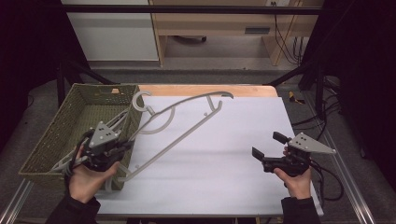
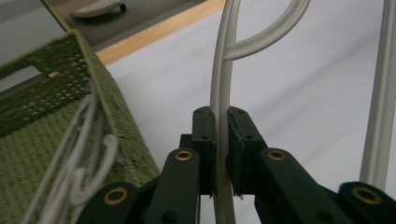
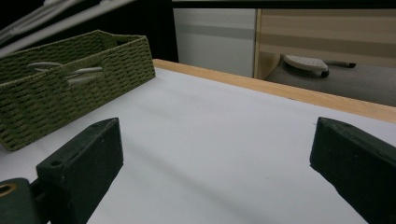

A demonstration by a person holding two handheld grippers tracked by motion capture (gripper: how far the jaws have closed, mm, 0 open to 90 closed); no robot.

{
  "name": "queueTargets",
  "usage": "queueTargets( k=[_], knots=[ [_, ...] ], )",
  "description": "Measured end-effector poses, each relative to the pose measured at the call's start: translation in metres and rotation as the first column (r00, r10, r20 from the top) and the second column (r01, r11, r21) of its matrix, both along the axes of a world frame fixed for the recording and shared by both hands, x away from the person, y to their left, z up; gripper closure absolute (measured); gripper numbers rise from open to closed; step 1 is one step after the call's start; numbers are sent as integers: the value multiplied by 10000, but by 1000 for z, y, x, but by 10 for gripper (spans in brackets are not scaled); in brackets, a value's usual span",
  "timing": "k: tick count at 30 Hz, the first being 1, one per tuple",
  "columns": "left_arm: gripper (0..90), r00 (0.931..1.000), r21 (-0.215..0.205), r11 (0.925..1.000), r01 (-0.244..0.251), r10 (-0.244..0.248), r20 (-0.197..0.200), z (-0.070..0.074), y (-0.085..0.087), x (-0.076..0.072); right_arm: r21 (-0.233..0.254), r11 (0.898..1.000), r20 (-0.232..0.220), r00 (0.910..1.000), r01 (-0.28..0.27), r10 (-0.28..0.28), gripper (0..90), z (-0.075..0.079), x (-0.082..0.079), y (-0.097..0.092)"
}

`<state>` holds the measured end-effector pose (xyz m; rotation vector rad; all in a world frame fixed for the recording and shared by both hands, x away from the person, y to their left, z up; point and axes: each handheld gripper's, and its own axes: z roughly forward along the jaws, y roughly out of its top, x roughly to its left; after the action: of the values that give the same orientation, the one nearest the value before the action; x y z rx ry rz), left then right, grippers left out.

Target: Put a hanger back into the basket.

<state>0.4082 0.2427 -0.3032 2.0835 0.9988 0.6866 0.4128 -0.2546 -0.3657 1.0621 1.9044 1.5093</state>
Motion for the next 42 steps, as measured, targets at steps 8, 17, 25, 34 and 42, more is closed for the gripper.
queueTargets(
  k=[8,17,25,34,42],
  knots=[
    [824,9990,-368,9986,-382,391,234,24,40,22,-21,10000,-23,10000,15,-15,27,-1,1,0],
    [824,9948,-284,9951,-952,961,334,35,82,43,-74,10000,-91,10000,-23,22,28,-1,2,3],
    [823,9771,92,9781,-2081,2075,473,33,130,63,-167,9999,-108,9999,0,-2,28,-2,3,5],
    [823,9556,304,9551,-2947,2945,100,6,179,76,-207,9998,-147,9999,4,-7,29,-3,4,6],
    [823,9451,715,9426,-3262,3268,21,-12,203,75,-259,9997,-222,9997,-33,28,29,-5,5,7]
  ],
)
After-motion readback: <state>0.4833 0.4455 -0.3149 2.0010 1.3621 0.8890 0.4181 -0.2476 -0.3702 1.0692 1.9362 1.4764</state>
